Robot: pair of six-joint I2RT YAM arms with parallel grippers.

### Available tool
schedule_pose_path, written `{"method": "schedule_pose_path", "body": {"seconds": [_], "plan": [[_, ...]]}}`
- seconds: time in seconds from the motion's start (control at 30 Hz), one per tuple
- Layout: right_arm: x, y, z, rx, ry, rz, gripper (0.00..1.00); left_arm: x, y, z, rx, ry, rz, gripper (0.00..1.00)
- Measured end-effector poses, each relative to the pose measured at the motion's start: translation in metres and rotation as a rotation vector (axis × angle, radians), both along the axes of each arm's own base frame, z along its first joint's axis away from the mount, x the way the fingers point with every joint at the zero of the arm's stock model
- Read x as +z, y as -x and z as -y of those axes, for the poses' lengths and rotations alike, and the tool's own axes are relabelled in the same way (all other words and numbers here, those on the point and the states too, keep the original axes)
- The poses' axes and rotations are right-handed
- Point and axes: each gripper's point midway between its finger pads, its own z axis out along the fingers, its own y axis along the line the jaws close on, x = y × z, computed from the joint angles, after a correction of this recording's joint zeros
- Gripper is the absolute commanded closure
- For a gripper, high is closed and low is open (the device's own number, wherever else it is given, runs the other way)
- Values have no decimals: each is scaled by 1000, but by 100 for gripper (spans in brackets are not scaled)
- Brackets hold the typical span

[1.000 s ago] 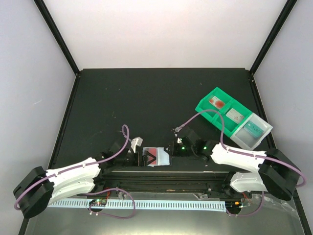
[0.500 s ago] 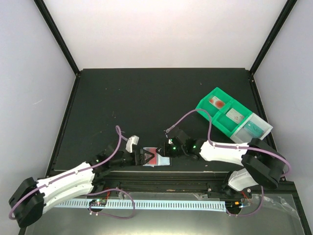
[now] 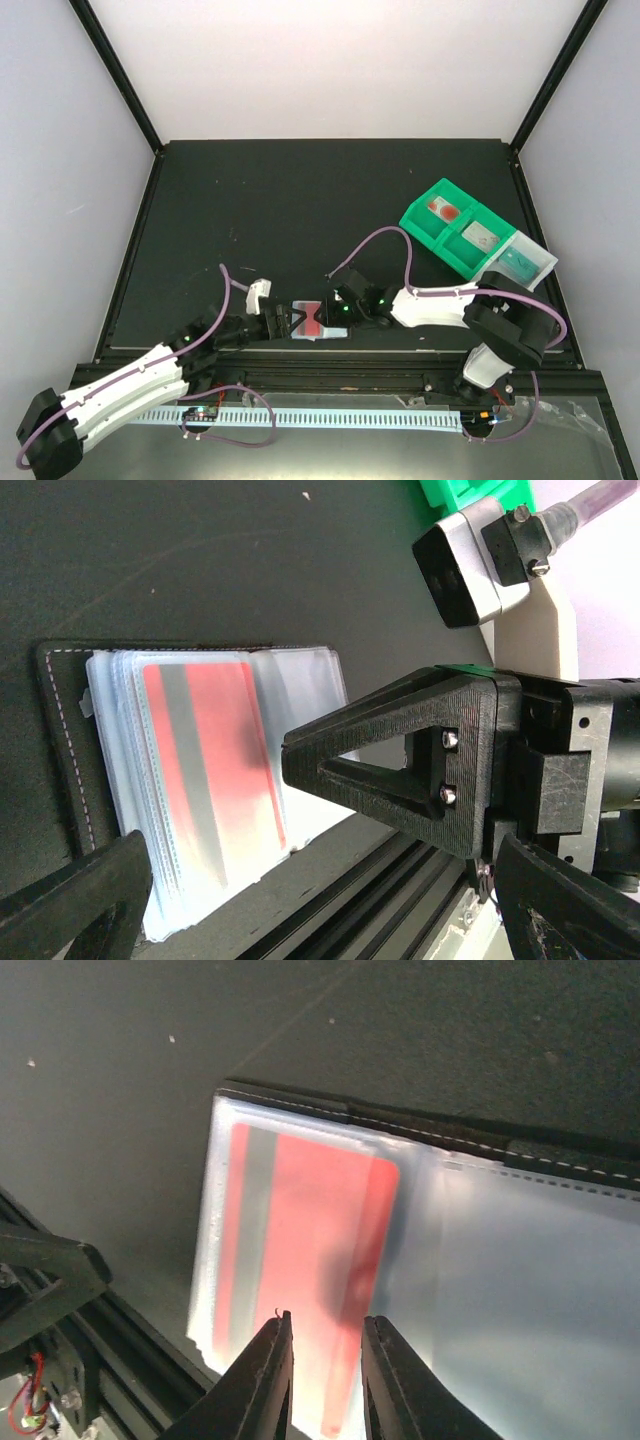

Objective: Take the credit cards out of the card holder

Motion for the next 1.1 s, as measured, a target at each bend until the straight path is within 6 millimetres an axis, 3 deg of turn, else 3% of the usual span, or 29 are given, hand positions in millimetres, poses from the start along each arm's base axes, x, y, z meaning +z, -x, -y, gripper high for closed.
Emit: {"method": "schedule_pose_path", "body": {"seconds": [0.23, 0.47, 1.1], "plan": [[-16, 1, 5, 0, 47, -7, 90, -12, 3, 2, -16, -15, -34, 3], [-19, 1, 6, 1, 53, 1, 97, -14, 3, 9, -39, -3, -50, 2], [-21, 1, 5, 0, 28, 11, 99, -17, 2, 22, -79, 28, -66, 2]]}}
